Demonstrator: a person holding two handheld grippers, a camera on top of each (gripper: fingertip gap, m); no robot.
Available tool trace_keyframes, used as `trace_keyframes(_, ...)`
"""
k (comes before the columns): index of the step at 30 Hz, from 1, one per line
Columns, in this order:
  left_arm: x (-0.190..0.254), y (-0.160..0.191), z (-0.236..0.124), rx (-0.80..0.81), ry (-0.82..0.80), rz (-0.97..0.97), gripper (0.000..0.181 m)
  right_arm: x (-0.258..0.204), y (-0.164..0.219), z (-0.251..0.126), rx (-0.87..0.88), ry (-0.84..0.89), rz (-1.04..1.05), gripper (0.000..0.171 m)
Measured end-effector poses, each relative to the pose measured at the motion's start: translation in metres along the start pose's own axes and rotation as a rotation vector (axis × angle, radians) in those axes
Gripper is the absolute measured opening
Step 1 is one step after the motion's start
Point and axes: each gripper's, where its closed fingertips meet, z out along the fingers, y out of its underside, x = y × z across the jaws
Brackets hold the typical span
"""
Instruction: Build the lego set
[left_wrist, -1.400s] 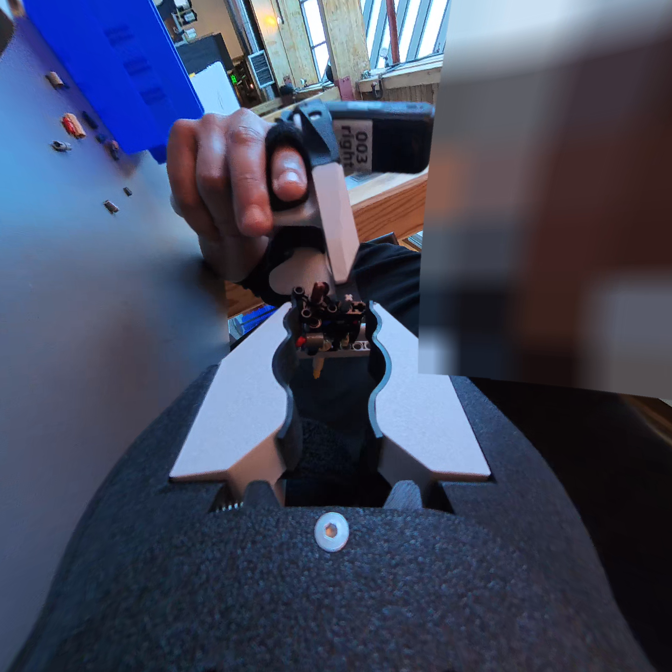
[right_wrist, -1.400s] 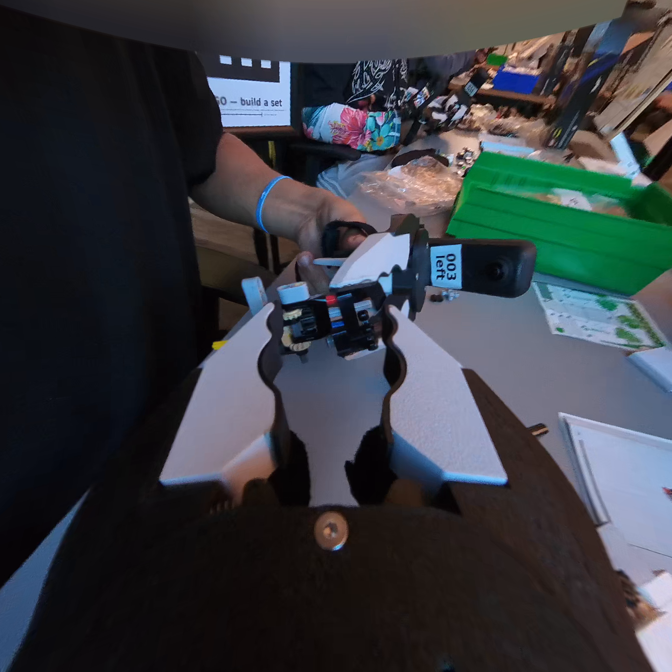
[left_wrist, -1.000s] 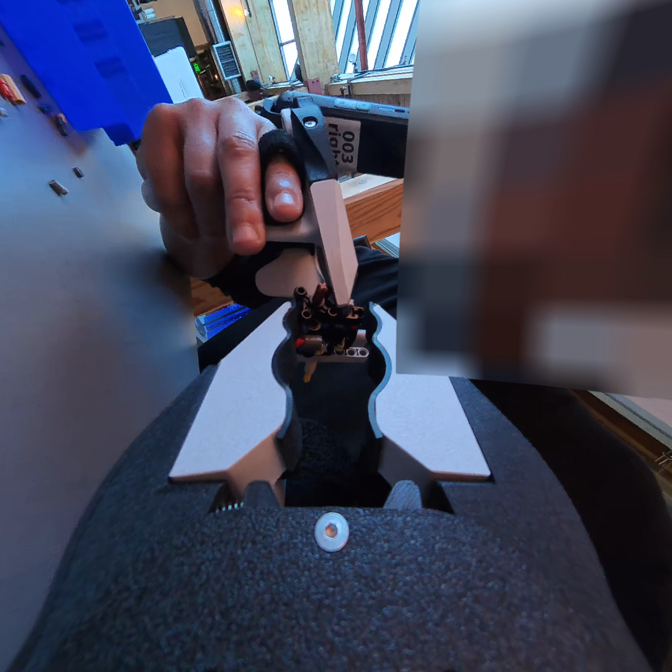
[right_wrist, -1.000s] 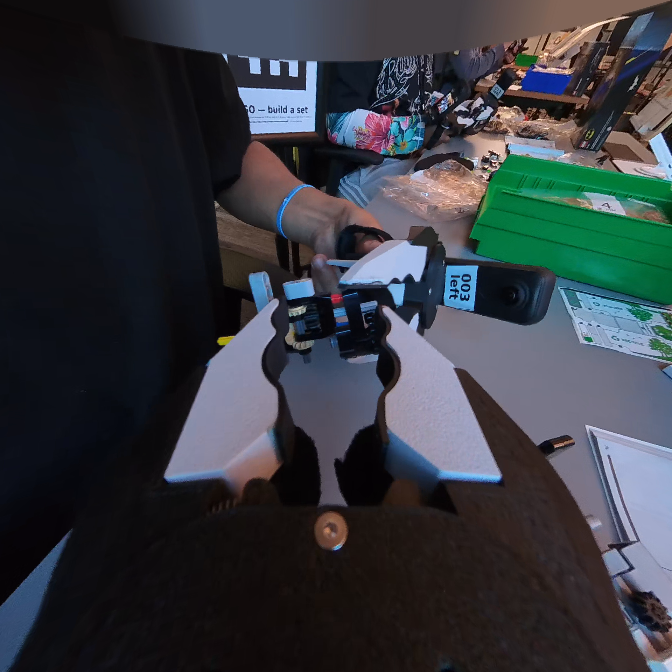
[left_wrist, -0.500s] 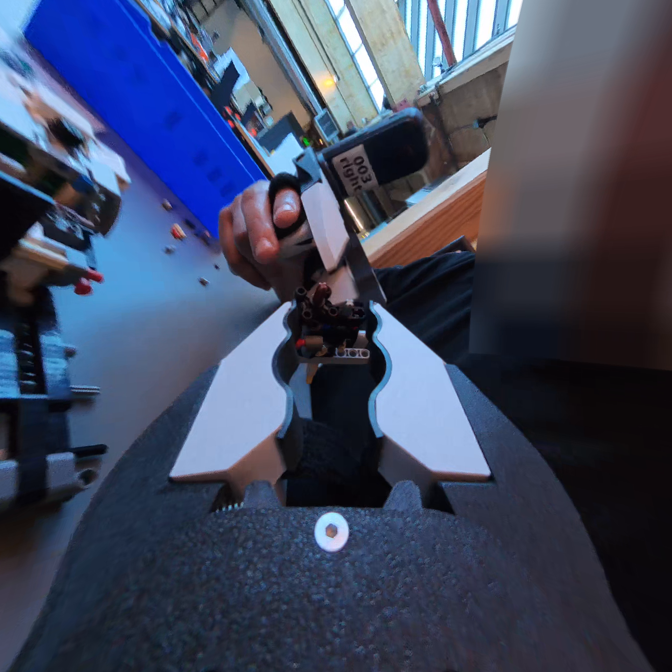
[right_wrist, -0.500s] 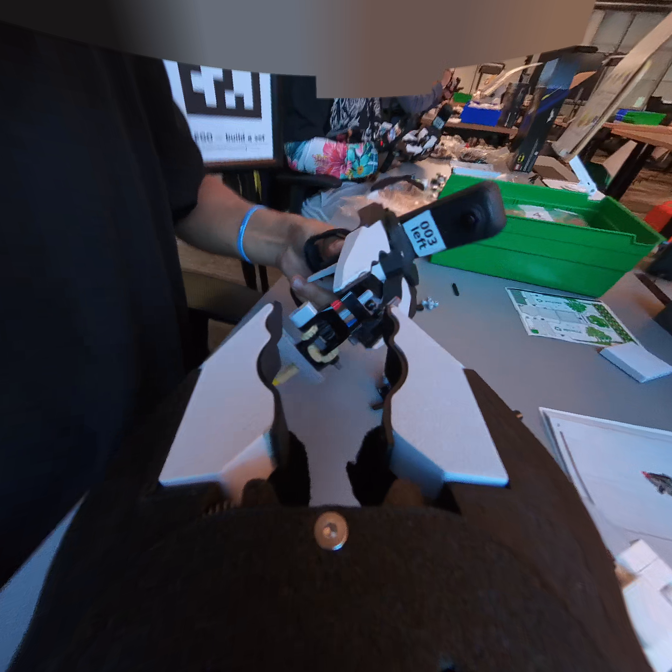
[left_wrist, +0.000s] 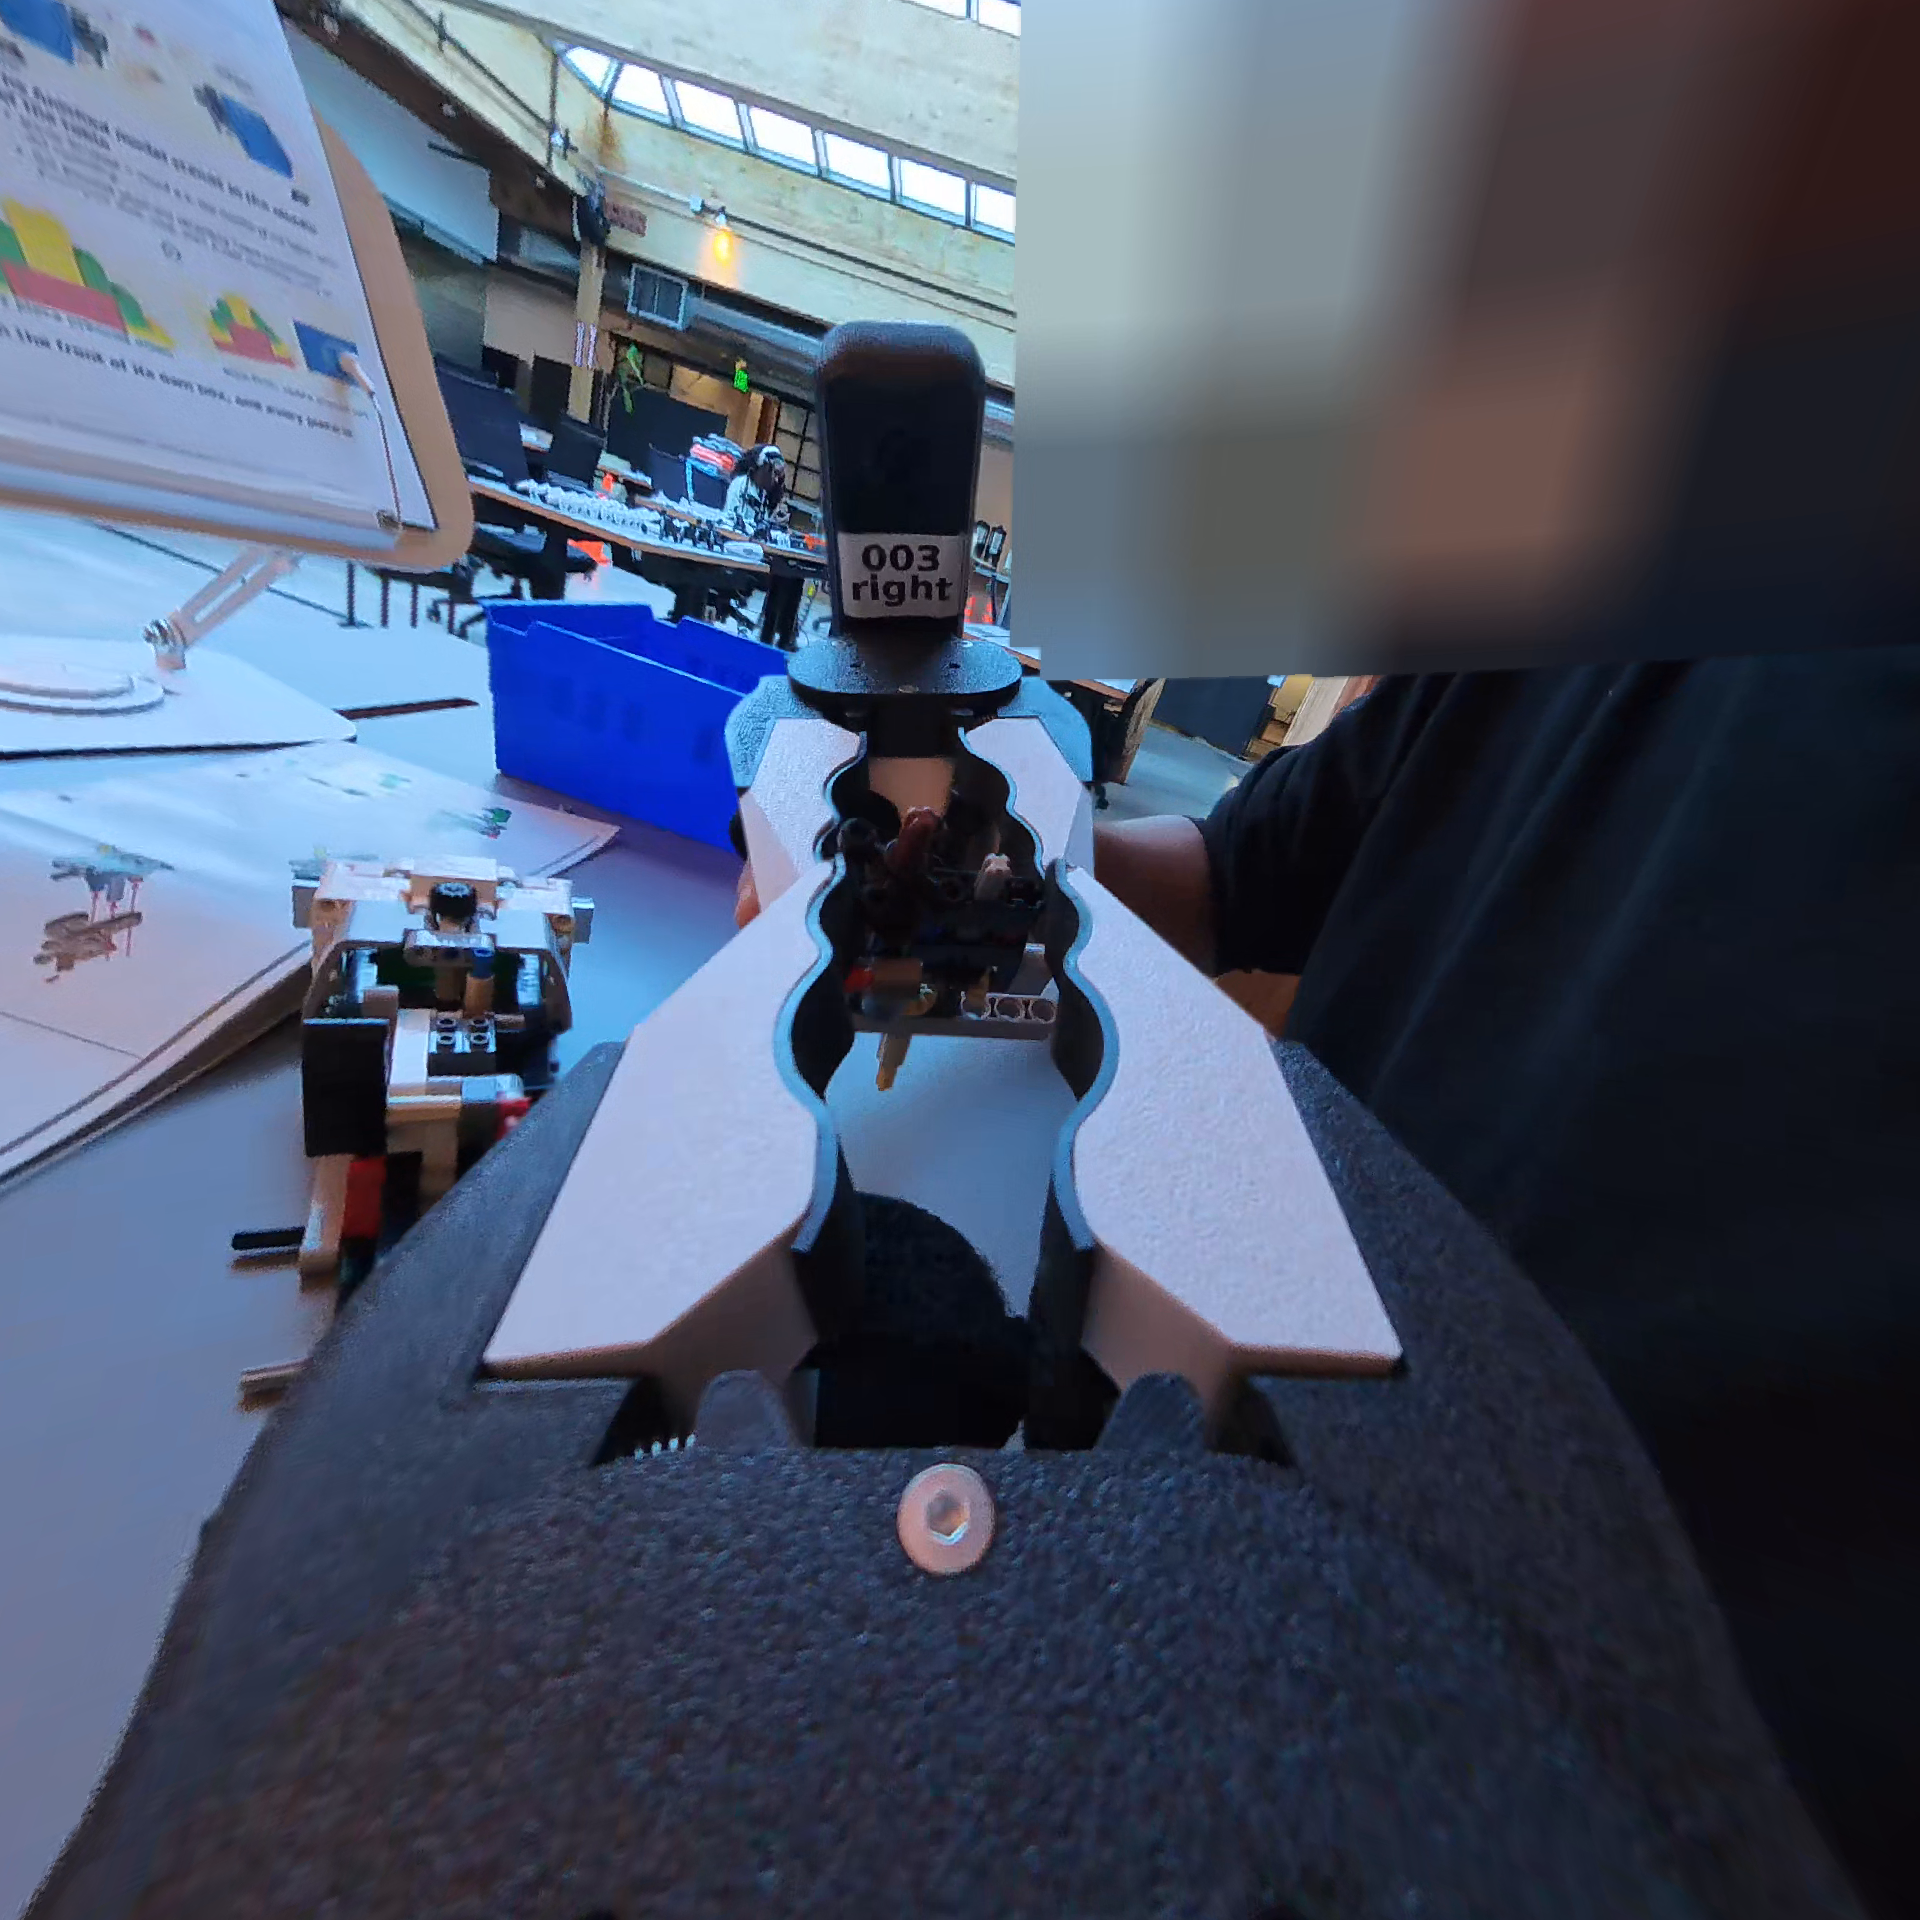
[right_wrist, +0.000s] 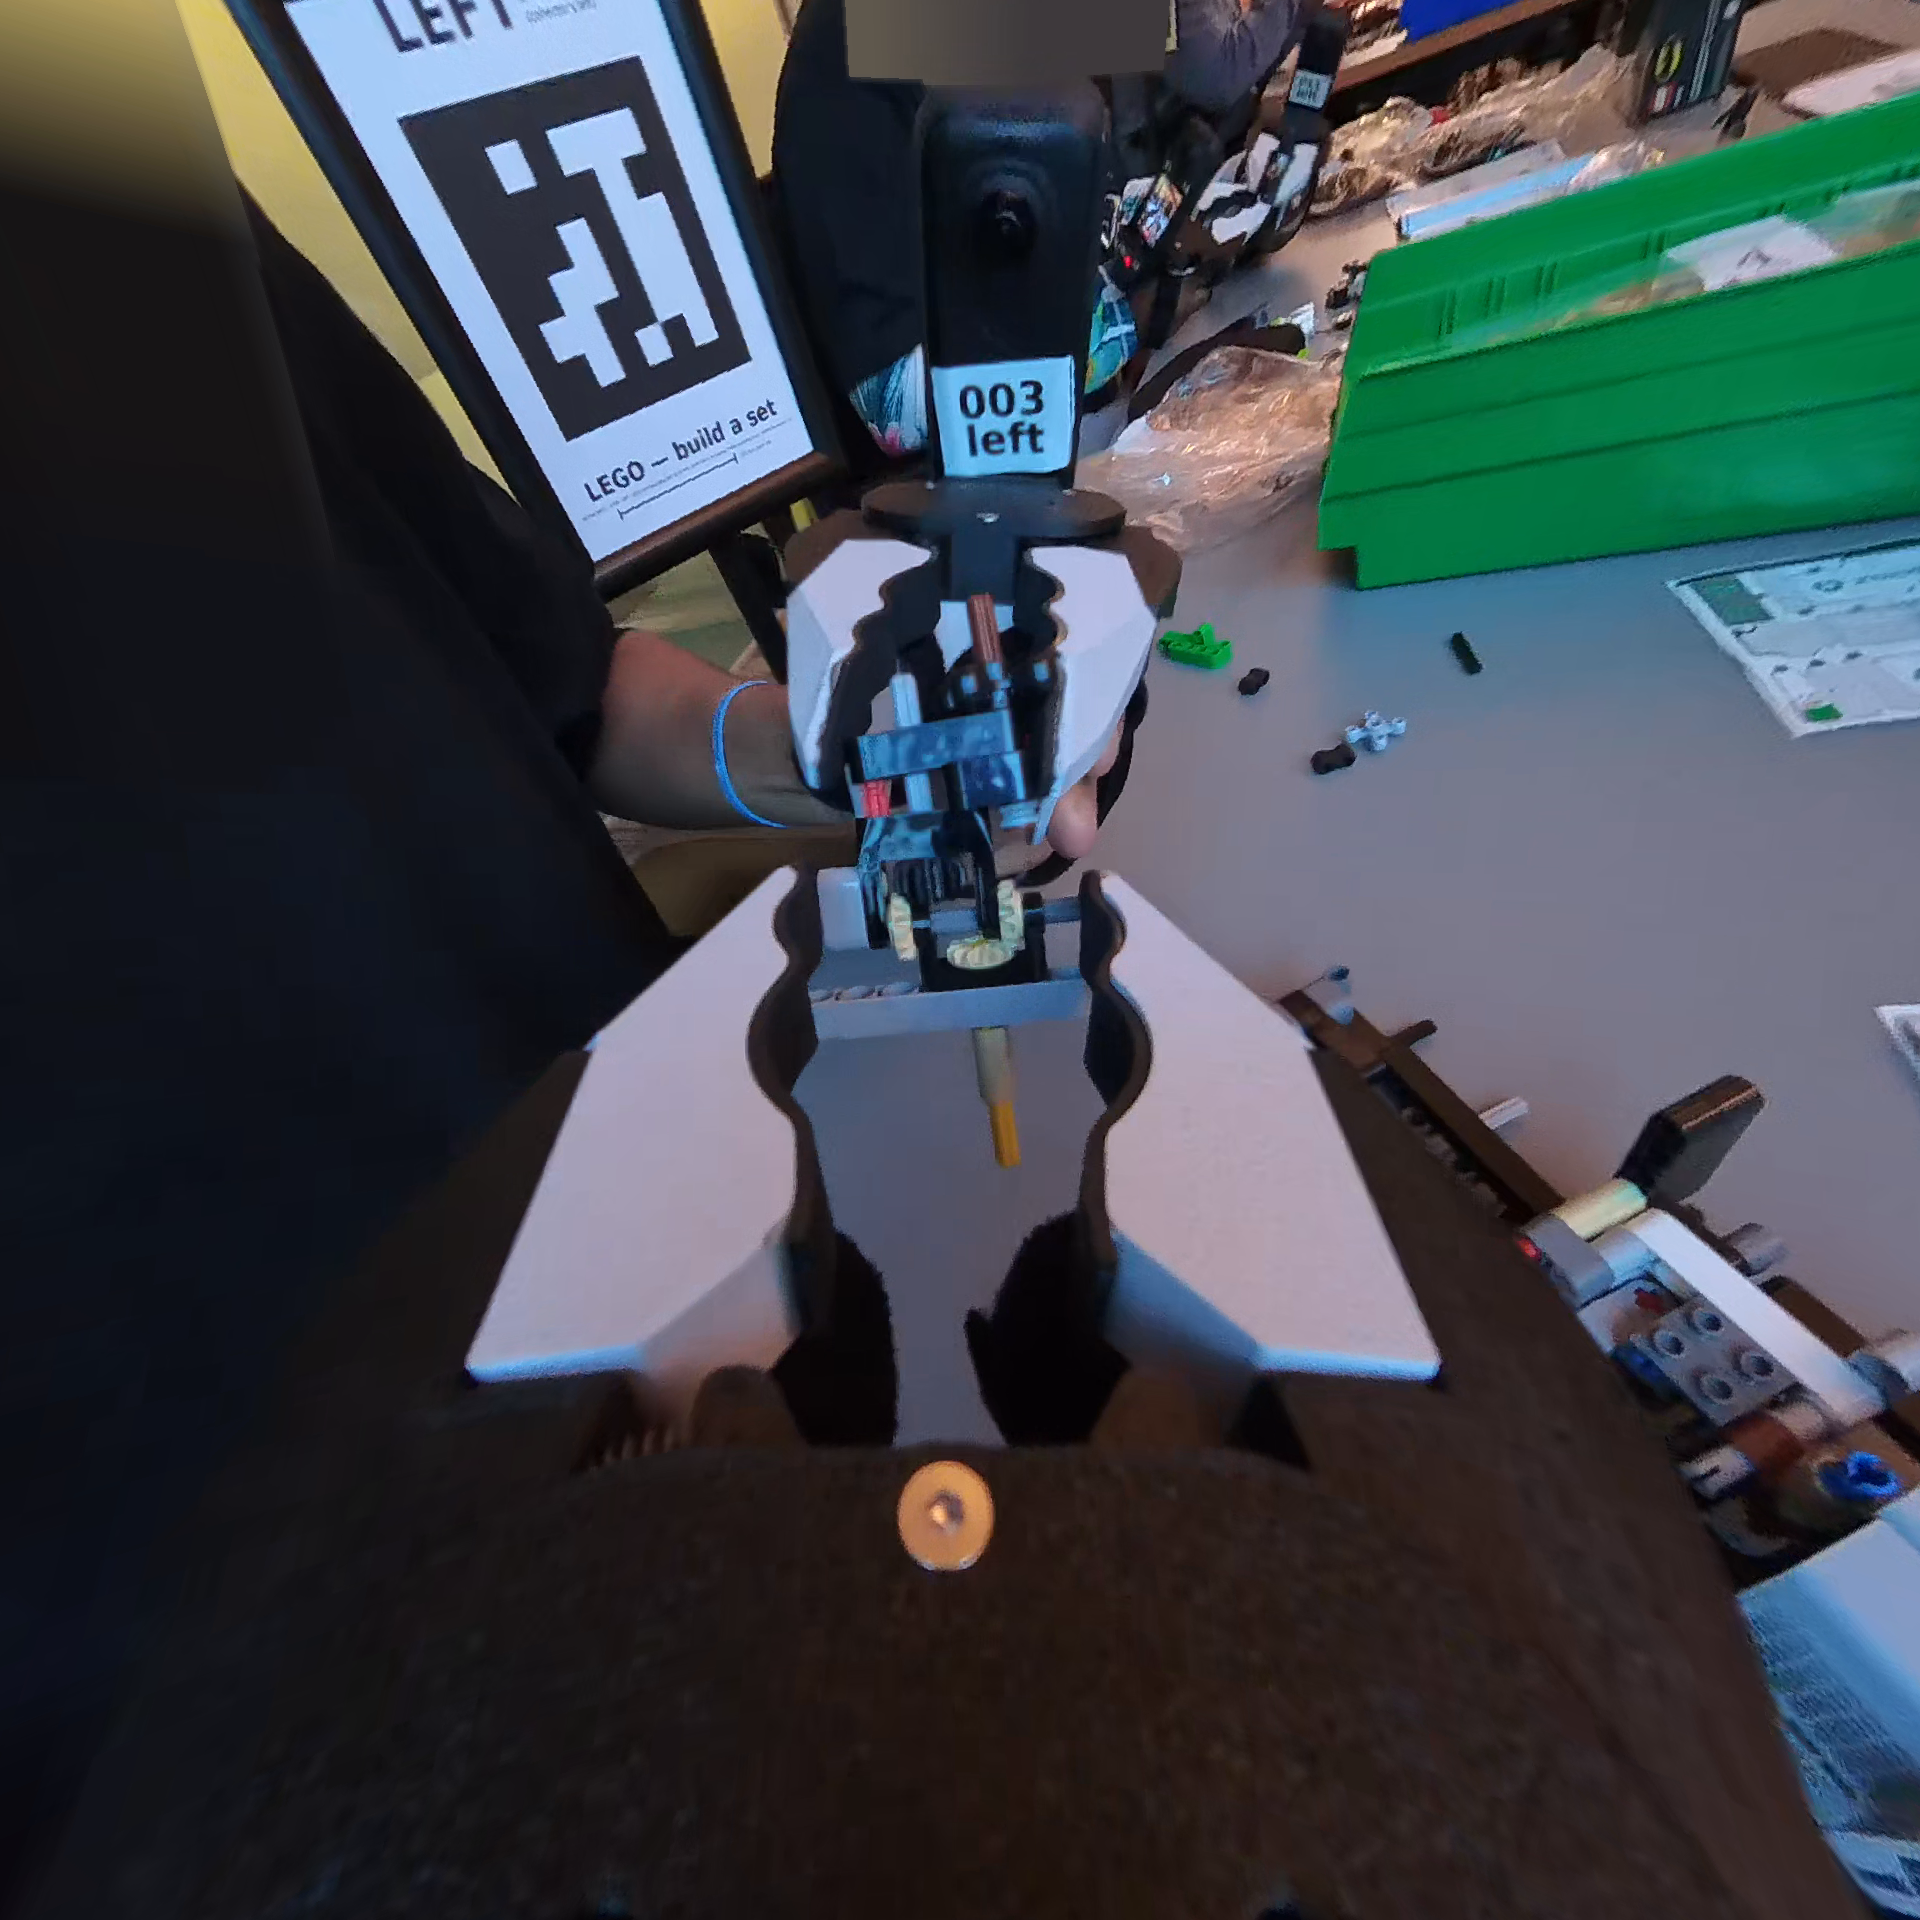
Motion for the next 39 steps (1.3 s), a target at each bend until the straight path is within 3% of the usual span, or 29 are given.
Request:
trace_keyframes(4,0.007,0.004,0.003,-0.03,-0.026,0.115,0.032,-0.004,0.0,-0.004,-0.041,0.014,-0.048,0.049)
trace_keyframes(7,0.01,0.005,0.005,-0.047,-0.038,0.16,0.032,-0.006,-0.01,-0.008,0.01,0.045,-0.119,0.042)
trace_keyframes(16,0.011,0.005,0.009,-0.022,-0.07,0.221,0.032,-0.011,-0.003,-0.006,-0.05,0.078,-0.242,0.025)
trace_keyframes(19,0.006,0.011,0.007,-0.07,-0.081,0.182,0.033,-0.006,0.003,-0.005,-0.102,0.118,-0.272,0.024)
trace_keyframes(24,-0.002,0.017,0.004,-0.153,-0.189,0.306,0.033,0.0,0.01,-0.004,-0.149,0.14,-0.264,0.024)
trace_keyframes(30,-0.001,0.029,0.004,-0.229,-0.141,0.253,0.032,-0.001,0.02,-0.004,-0.198,0.122,-0.283,0.023)
trace_keyframes(39,0.001,0.033,0.003,-0.188,0.003,0.007,0.031,-0.002,0.024,-0.003,-0.139,0.042,-0.247,0.023)
